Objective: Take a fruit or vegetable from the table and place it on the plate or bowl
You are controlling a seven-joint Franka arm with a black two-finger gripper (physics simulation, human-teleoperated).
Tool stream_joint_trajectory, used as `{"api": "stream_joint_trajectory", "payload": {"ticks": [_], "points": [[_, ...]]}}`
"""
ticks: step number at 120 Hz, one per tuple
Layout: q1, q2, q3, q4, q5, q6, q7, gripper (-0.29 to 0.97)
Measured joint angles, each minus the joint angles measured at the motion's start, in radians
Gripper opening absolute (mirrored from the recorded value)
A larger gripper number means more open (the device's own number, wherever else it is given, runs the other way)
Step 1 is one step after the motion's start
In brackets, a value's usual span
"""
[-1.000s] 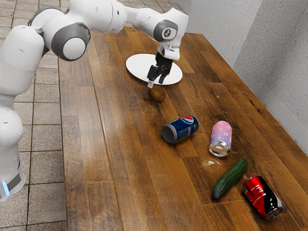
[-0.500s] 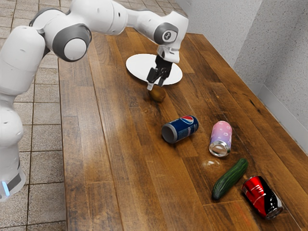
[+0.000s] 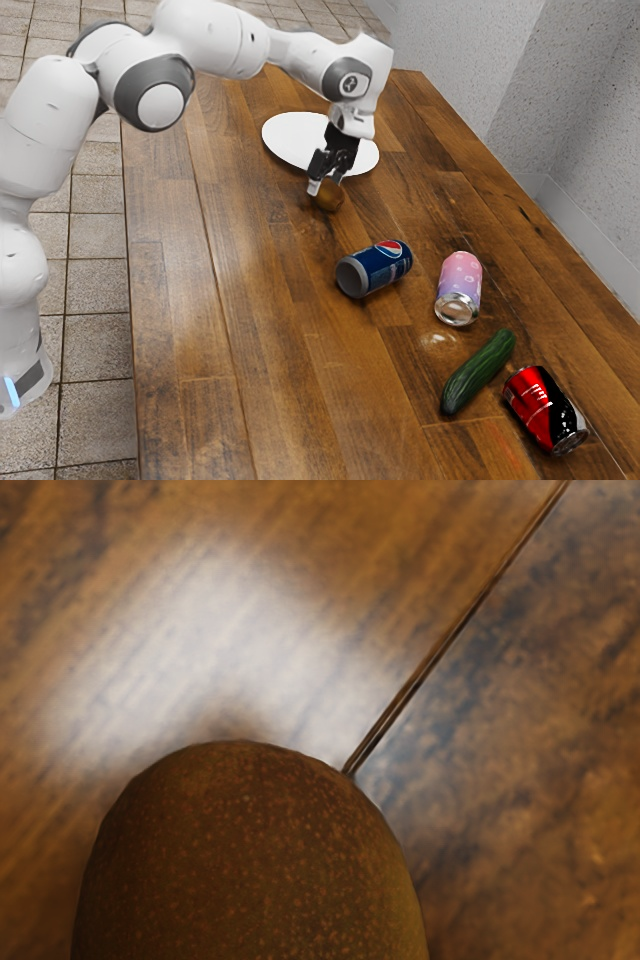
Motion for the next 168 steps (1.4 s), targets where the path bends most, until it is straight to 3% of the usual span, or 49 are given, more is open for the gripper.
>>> {"api": "stream_joint_trajectory", "payload": {"ticks": [115, 168], "points": [[-0.009, 0.040, 0.002, -0.007, -0.014, 0.031, -0.003, 0.69], [-0.010, 0.040, 0.009, -0.005, -0.036, 0.046, -0.017, 0.42]]}}
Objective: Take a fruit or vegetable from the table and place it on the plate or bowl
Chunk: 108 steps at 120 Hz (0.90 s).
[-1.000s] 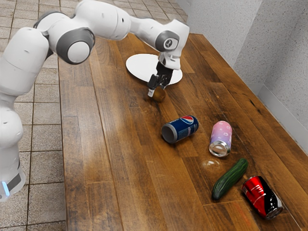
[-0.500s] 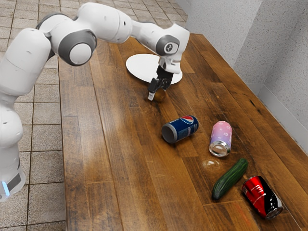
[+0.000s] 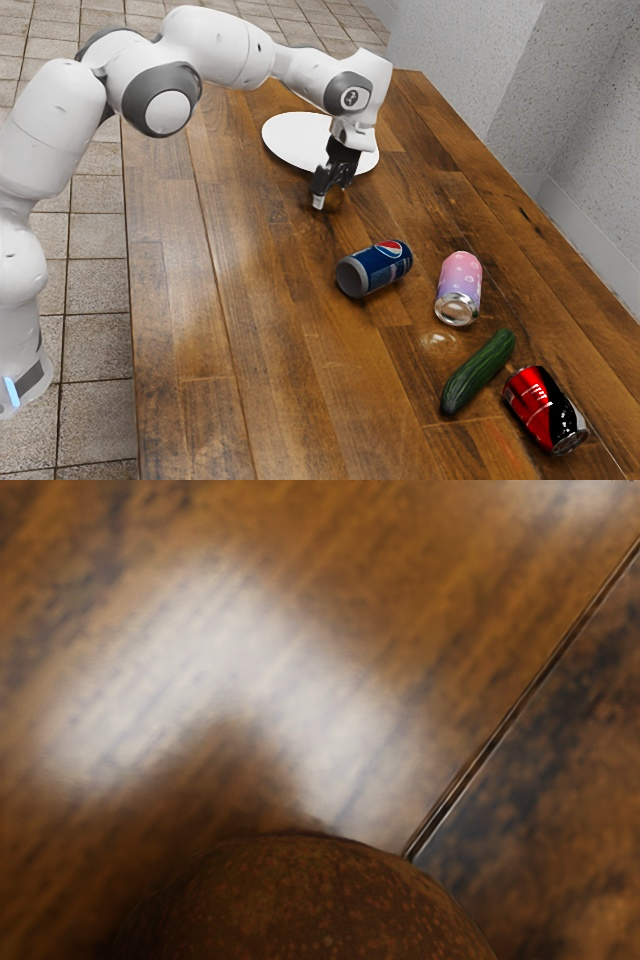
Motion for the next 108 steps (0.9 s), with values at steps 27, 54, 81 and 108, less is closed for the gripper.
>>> {"api": "stream_joint_trajectory", "payload": {"ticks": [27, 54, 81, 108], "points": [[0.000, -0.001, 0.000, 0.000, 0.006, 0.003, -0.004, 0.26], [-0.003, -0.020, -0.003, 0.023, 0.023, 0.005, -0.005, 0.26], [0.028, -0.096, 0.019, 0.075, 0.123, 0.004, 0.005, 0.25], [0.103, -0.034, 0.031, 0.174, 0.211, 0.004, 0.033, 0.25]]}}
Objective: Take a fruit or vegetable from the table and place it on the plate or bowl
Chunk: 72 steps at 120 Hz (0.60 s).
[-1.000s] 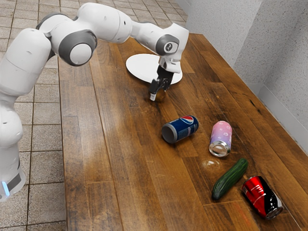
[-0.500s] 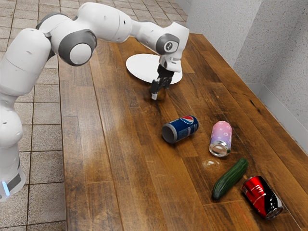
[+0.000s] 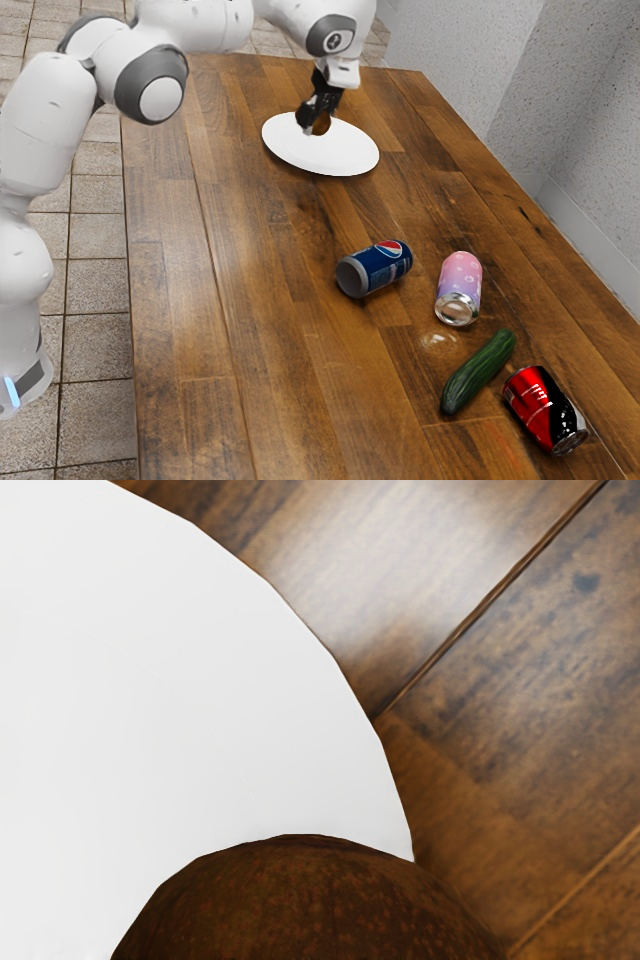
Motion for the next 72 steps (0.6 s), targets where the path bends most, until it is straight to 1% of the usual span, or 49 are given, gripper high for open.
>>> {"api": "stream_joint_trajectory", "payload": {"ticks": [11, 32, 55, 72], "points": [[0.026, 0.031, 0.001, 0.055, 0.013, 0.000, 0.013, 0.25], [0.055, 0.153, -0.001, 0.215, 0.024, 0.004, 0.044, 0.25], [0.054, 0.230, -0.010, 0.265, 0.025, 0.017, 0.069, 0.25], [0.055, 0.245, -0.009, 0.276, 0.025, 0.024, 0.084, 0.25]]}}
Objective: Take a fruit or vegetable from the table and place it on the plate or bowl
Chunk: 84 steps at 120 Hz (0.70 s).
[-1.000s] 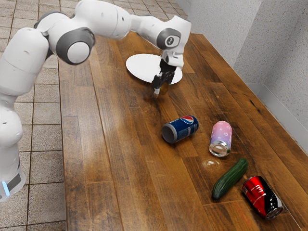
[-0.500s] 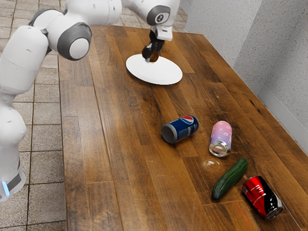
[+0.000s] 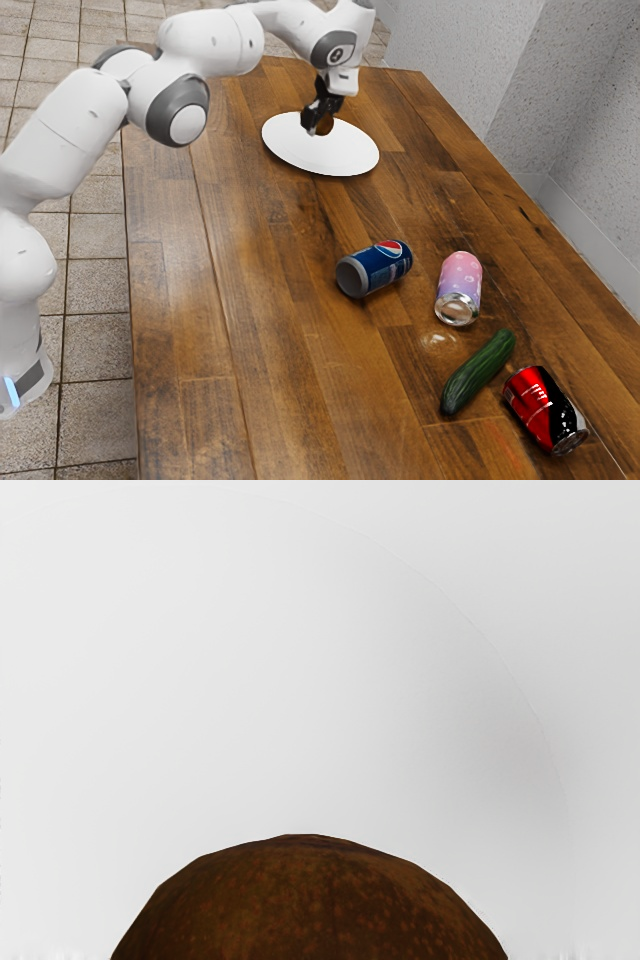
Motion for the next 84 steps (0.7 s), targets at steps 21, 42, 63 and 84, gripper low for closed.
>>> {"api": "stream_joint_trajectory", "payload": {"ticks": [21, 42, 63, 84], "points": [[0.006, 0.018, 0.004, -0.001, 0.000, 0.022, 0.017, 0.25], [0.007, 0.028, 0.004, -0.002, -0.002, 0.037, 0.029, 0.41], [0.005, 0.024, 0.005, 0.004, -0.003, 0.042, 0.039, 0.60], [-0.117, -0.420, -0.027, -0.277, -0.115, 0.041, -0.019, 0.66]]}}
